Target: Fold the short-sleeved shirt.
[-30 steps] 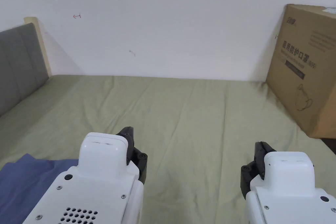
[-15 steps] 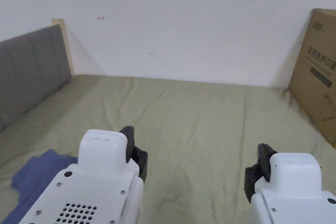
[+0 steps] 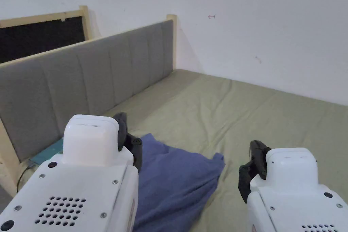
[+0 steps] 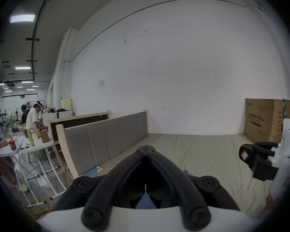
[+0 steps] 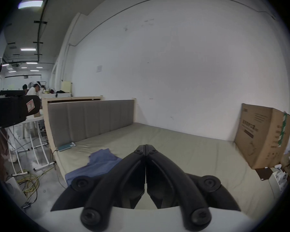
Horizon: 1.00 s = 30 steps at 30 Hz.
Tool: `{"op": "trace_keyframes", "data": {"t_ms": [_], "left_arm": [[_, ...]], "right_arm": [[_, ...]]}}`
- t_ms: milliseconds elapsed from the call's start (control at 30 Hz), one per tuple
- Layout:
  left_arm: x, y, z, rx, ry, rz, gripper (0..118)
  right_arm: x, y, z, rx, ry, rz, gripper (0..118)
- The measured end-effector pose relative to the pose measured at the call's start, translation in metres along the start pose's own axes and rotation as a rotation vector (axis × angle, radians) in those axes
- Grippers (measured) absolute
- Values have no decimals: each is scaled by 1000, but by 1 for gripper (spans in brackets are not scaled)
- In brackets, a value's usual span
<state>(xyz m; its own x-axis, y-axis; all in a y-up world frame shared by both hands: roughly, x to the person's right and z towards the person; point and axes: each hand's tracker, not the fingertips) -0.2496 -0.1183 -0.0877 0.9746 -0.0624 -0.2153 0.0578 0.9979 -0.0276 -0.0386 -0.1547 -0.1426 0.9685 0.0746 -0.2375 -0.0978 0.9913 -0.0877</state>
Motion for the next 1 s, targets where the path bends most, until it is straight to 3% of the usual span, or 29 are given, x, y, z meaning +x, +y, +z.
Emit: {"op": "trace_keyframes", "data": {"t_ms": [333, 767, 800, 833, 867, 900, 933, 1000], "left_arm": [[2, -31, -42, -119, -4, -12, 0], [25, -206, -237, -735, -90, 58, 0], [27, -211, -242, -732, -93, 65, 8], [31, -214, -250, -739, -108, 68, 31], [36, -214, -258, -762, -120, 53, 61], [39, -214, -264, -771, -137, 60, 100], [43, -216, -270, -774, -165, 85, 117], [49, -217, -279, -762, -171, 95, 116]], "right_arm": [[-6, -13, -17, -39, 21, 18, 0], [9, -48, -55, -172, 2, -30, 0], [11, -51, -57, -179, -4, -36, 0], [14, -53, -60, -186, -11, -39, 0], [16, -55, -62, -196, -19, -40, 0], [19, -56, -64, -203, -26, -41, 0], [21, -58, -66, -211, -33, -43, 0], [25, -62, -69, -229, -46, -51, 0]]}}
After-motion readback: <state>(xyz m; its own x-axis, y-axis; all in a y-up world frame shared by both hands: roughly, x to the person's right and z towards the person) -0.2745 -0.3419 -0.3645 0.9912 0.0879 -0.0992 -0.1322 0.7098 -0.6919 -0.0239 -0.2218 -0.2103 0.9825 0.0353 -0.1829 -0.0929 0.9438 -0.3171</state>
